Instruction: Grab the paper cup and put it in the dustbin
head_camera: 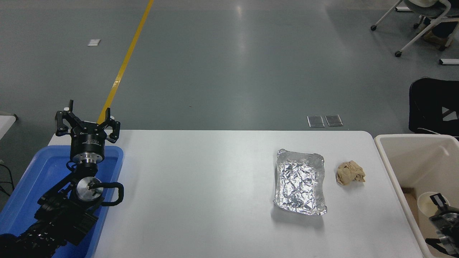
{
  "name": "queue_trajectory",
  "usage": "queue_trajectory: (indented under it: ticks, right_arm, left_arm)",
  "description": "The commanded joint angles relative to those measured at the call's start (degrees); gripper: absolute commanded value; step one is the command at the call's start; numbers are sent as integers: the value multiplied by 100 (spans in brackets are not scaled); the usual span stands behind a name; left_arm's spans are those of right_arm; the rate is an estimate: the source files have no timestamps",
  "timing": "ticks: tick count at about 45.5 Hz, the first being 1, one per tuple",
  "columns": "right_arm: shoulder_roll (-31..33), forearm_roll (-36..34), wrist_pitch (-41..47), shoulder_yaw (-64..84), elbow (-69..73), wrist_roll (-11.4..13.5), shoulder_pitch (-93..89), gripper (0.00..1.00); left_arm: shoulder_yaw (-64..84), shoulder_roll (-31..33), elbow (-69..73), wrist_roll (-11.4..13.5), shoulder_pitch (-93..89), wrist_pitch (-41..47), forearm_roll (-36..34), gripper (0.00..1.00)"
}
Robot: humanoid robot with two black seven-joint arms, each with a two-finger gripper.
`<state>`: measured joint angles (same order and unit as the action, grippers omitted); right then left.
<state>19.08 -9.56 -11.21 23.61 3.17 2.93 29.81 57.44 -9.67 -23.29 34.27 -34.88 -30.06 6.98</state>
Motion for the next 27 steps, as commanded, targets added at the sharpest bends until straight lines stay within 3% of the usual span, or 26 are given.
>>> queue_trajectory:
  ticks: [1,12,21,27]
  right_arm:
    - [-10,7,-22,56,17,-56,174,100]
    - [166,78,110,82,262,-65,859,100]
    - [1000,306,101,301,1729,-56,2028,100]
    - [1063,377,57,1223,2442,-56,2915,100]
  left_arm:
    - [4,0,0,10,8,9,5,99]
    - [4,0,0,10,8,9,5,99]
    - [4,0,0,10,8,18,5,99]
    - [4,0,0,10,8,18,5,99]
